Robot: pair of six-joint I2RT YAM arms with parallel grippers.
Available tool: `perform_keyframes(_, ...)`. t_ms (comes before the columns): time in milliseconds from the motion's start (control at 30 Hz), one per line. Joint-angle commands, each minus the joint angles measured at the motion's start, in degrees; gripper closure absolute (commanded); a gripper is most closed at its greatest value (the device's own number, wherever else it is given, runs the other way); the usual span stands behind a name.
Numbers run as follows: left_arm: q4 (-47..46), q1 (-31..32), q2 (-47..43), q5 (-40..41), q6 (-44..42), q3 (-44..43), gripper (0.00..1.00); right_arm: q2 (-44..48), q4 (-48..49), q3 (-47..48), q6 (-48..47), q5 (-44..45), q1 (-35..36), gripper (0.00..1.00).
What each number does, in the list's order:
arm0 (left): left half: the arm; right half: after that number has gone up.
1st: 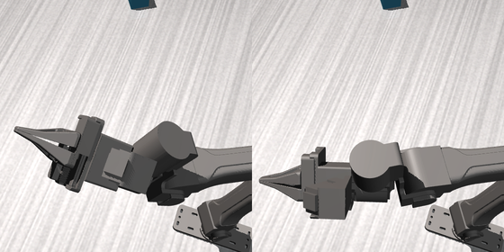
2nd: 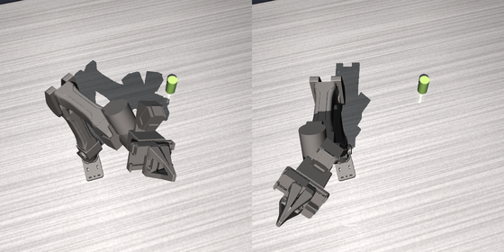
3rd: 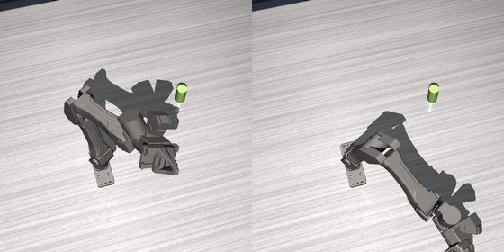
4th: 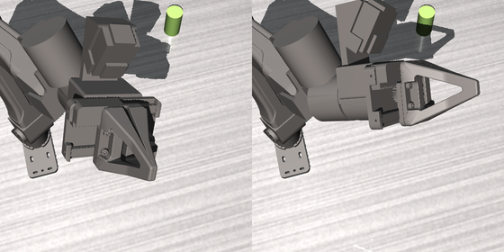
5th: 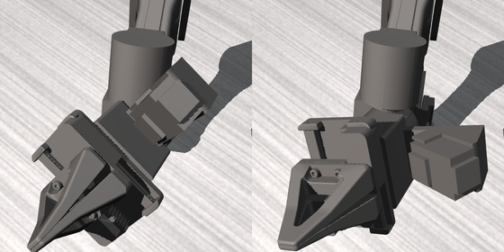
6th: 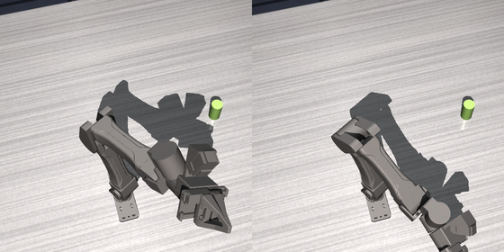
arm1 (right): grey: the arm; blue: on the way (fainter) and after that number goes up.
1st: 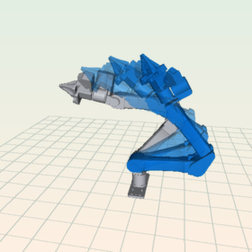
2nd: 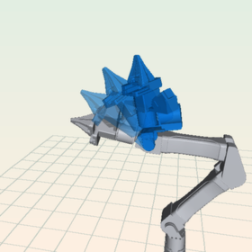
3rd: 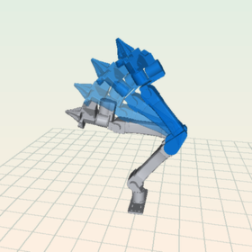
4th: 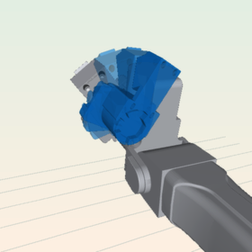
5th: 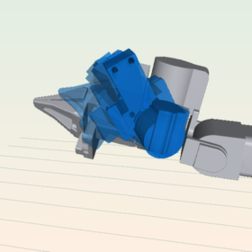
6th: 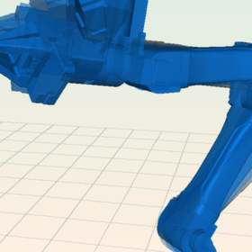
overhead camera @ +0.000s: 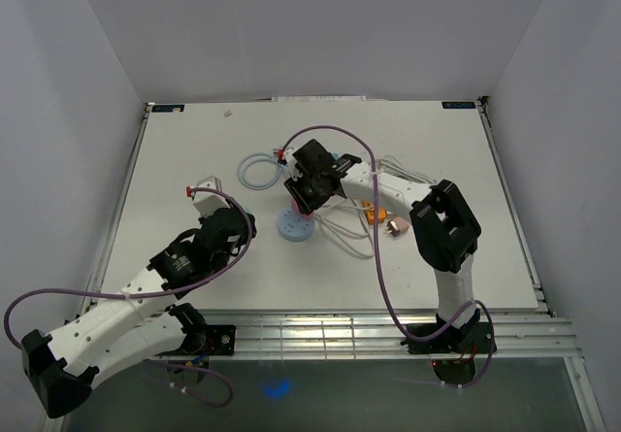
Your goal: Insert the plug
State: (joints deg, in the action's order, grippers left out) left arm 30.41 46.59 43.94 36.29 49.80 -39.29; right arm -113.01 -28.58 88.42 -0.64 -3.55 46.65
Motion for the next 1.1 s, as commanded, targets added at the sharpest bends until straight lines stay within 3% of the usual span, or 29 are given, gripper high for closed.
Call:
perform_keyframes(0,4.9,-0.3,0.6,2.7,3.4,-2.7,1.00,-0.1,0.5,2.3,5.0,8.1,2.2,0.59)
perform_keyframes(133,5.3,-0.3,-0.1,3.1,5.2,-1.6,1.00,-0.9,-0.9,2.5,11.1,14.3,4.8,0.72)
perform_keyframes(267,4.8,-0.4,-0.3,3.1,5.9,0.1,1.00,-0.4,-2.8,1.1,21.2,17.5,6.3,0.92)
perform_keyframes(333,4.8,-0.4,-0.1,3.3,6.2,0.6,1.00,0.7,-3.8,-0.3,29.1,18.1,6.6,0.92)
perform_keyframes(400,4.9,-0.3,-0.1,3.9,6.6,0.8,1.00,1.3,-4.3,-1.3,32.7,18.4,7.7,0.83)
perform_keyframes(467,4.6,-0.3,-0.1,4.6,6.6,1.6,1.00,1.6,-4.6,-1.5,35.7,20.1,9.0,0.58)
perform_keyframes(567,1.9,-0.3,-0.5,5.0,5.5,3.6,1.00,1.7,-6.1,-0.6,37.5,20.5,10.8,0.40)
perform_keyframes(700,-4.7,-0.4,-1.5,5.4,3.1,6.7,1.00,4.4,-3.6,-2.3,37.4,19.3,10.8,0.36)
perform_keyframes(767,-6.2,-0.3,-1.1,5.9,2.5,7.2,1.00,6.0,-2.5,-2.5,36.9,18.8,10.7,0.26)
perform_keyframes(867,-8.8,-0.3,0.2,6.2,1.3,7.2,1.00,8.1,-2.4,-2.2,35.6,18.2,10.7,0.22)
perform_keyframes(1067,-14.6,-0.3,5.2,6.8,1.3,7.2,1.00,11.8,-1.4,-3.2,30.2,14.4,7.6,0.24)
